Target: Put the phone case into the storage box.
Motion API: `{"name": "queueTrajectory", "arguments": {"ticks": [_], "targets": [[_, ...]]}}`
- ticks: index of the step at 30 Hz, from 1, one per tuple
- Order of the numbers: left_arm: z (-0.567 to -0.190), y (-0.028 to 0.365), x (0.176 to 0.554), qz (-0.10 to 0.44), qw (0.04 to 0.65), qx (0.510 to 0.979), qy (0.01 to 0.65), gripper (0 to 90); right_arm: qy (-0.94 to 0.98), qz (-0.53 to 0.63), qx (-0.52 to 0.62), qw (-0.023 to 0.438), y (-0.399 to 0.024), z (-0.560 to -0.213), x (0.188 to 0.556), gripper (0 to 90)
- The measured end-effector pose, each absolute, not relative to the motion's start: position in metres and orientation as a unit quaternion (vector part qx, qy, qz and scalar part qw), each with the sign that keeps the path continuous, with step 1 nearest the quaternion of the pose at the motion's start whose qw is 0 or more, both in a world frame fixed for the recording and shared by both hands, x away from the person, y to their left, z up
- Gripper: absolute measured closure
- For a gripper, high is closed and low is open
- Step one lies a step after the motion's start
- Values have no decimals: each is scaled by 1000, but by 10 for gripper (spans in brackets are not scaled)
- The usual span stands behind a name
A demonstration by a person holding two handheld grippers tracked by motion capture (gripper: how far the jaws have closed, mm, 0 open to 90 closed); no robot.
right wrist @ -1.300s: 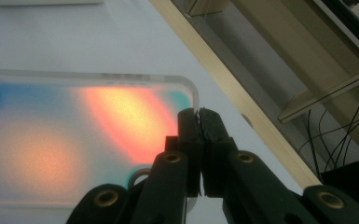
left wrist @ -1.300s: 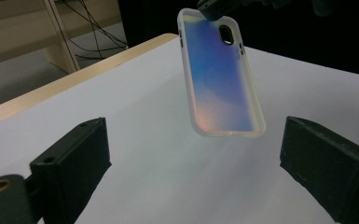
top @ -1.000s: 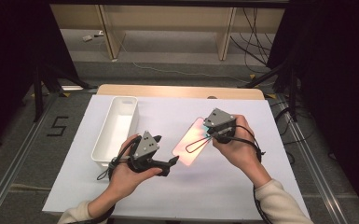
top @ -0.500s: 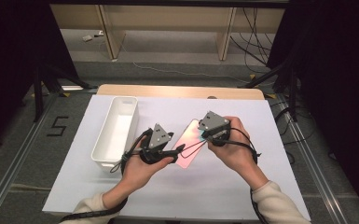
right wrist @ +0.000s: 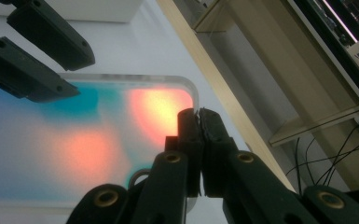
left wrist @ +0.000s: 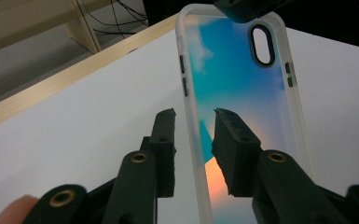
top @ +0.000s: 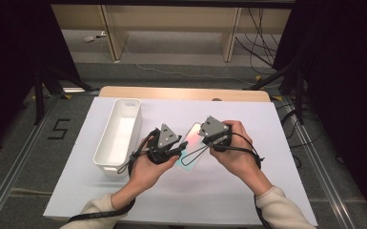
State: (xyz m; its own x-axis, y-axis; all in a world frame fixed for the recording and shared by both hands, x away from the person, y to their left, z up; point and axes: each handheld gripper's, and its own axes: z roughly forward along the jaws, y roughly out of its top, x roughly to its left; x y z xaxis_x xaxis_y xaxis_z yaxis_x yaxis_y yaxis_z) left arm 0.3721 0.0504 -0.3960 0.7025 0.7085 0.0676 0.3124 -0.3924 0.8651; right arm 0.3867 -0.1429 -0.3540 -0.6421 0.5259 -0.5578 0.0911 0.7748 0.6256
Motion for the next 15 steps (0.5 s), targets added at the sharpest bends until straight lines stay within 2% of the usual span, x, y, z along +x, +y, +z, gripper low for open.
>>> {"name": "queueTrajectory", "arguments": {"ticks": [15], "targets": [[-397,48,376,208,432,811,336,775,858,264,153,413,-133,-355,380,889]]}}
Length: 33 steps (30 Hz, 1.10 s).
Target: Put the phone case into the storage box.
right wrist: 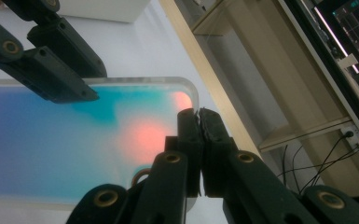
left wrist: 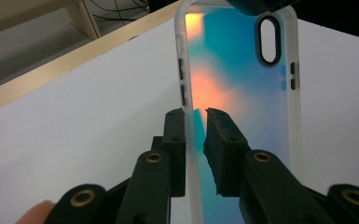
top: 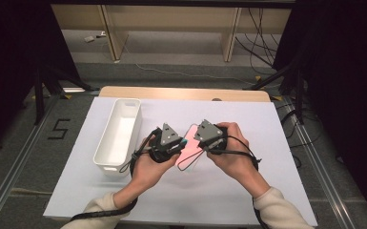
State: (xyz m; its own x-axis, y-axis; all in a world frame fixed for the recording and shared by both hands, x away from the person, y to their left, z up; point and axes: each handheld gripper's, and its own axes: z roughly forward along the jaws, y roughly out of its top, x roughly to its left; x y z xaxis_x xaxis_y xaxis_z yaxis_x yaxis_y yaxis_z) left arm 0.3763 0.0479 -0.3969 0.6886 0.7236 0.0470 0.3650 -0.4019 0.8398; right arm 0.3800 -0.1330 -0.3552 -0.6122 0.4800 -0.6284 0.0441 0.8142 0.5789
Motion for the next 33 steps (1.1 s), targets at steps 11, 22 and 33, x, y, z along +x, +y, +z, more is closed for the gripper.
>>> {"name": "queueTrajectory", "arguments": {"ticks": [11,22,33], "targets": [[-399,50,379,215,422,807,351,848,857,256,133,427,-128,-354,375,886],[-397,53,378,227,414,810,349,876,855,257,130,432,-124,-352,372,878],[-398,54,378,229,425,797,362,883,852,277,130,424,-124,-350,372,861]]}}
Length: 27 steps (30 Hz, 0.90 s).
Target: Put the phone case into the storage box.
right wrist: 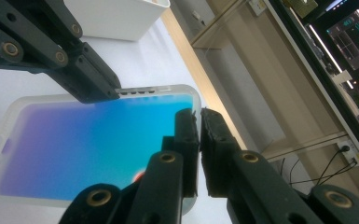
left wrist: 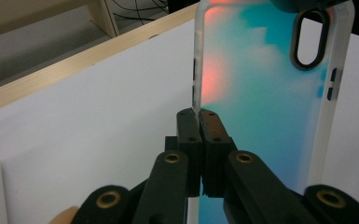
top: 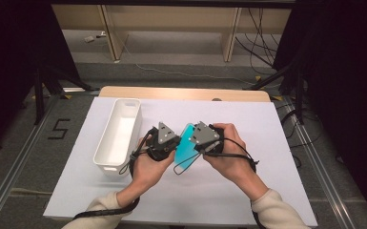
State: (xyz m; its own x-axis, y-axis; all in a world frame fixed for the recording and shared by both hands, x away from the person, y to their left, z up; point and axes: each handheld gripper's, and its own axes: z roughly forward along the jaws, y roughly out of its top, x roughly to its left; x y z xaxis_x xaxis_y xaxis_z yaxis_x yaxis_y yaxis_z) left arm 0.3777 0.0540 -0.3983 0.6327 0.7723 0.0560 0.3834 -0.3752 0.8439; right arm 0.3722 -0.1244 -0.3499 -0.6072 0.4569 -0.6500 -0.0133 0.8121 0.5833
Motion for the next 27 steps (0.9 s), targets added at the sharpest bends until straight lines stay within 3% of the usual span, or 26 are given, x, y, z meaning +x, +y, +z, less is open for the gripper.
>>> {"name": "queueTrajectory", "arguments": {"ticks": [11,17,27], "targets": [[-401,58,381,227,431,790,373,885,848,299,148,412,-127,-347,373,706],[-400,60,382,229,435,783,381,886,831,339,179,402,-133,-344,374,554],[-398,63,382,227,446,774,389,887,814,400,220,358,-143,-342,378,397]]}}
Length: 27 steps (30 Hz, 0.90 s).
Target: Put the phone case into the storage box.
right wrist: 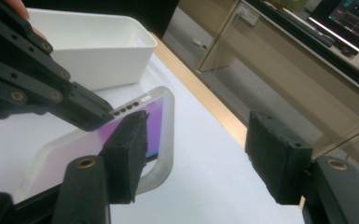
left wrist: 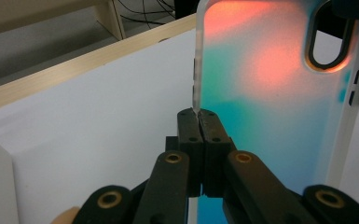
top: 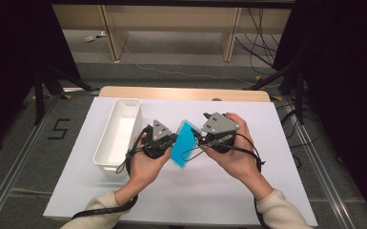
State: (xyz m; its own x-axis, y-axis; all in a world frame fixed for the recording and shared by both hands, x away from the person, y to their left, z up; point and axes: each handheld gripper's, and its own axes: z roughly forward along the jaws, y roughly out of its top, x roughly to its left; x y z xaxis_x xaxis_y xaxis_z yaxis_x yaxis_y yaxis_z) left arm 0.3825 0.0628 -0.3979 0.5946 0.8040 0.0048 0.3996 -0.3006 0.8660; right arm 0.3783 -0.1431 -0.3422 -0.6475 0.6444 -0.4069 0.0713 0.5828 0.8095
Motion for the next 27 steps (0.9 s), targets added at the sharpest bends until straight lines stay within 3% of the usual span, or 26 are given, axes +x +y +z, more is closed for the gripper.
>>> {"name": "queueTrajectory", "arguments": {"ticks": [6,27], "targets": [[-397,65,383,226,447,770,395,887,801,434,231,340,-145,-340,378,335],[-394,72,385,229,456,756,410,887,776,479,265,314,-155,-336,374,268]]}}
